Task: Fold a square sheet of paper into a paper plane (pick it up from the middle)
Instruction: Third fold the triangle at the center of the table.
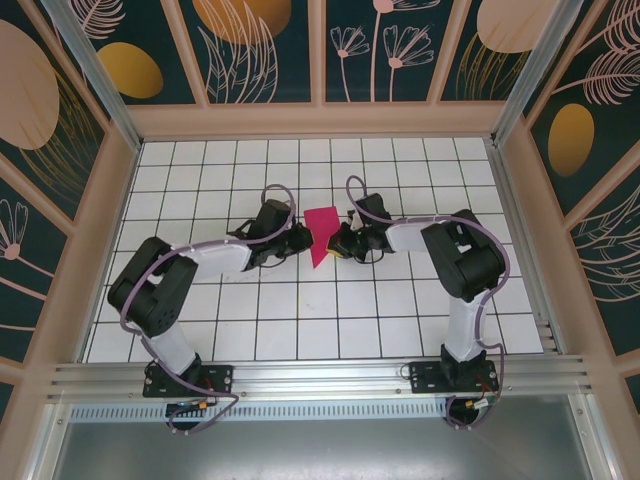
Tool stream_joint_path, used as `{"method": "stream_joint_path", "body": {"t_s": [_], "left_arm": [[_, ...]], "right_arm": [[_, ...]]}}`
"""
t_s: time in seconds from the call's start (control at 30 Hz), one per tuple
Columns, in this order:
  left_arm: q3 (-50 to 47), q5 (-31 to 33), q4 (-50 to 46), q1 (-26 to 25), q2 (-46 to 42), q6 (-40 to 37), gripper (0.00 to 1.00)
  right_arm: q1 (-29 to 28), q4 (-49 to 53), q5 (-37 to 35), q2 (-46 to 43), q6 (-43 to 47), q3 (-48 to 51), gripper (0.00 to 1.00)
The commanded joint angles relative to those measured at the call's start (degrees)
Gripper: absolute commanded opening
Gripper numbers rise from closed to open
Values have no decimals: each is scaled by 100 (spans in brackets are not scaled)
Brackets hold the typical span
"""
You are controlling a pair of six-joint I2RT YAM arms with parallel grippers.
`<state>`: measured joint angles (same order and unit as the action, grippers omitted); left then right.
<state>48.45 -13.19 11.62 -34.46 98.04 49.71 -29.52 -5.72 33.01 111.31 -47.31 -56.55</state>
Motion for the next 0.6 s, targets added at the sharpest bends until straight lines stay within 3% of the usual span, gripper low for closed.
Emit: {"method": "stream_joint_path", "body": {"t_s": [0.0,0.27,0.57], "left_arm": [[-414,-591,878,-142,-115,579,12],[-378,-590,986,-378,441,677,3],[-228,20,405,-378,594,406,1]], "right_arm": [[-72,226,-311,76,-211,119,0],[-54,223,-287,112,-274,114,0],[-45,249,-251,155,-261,113,0]]}}
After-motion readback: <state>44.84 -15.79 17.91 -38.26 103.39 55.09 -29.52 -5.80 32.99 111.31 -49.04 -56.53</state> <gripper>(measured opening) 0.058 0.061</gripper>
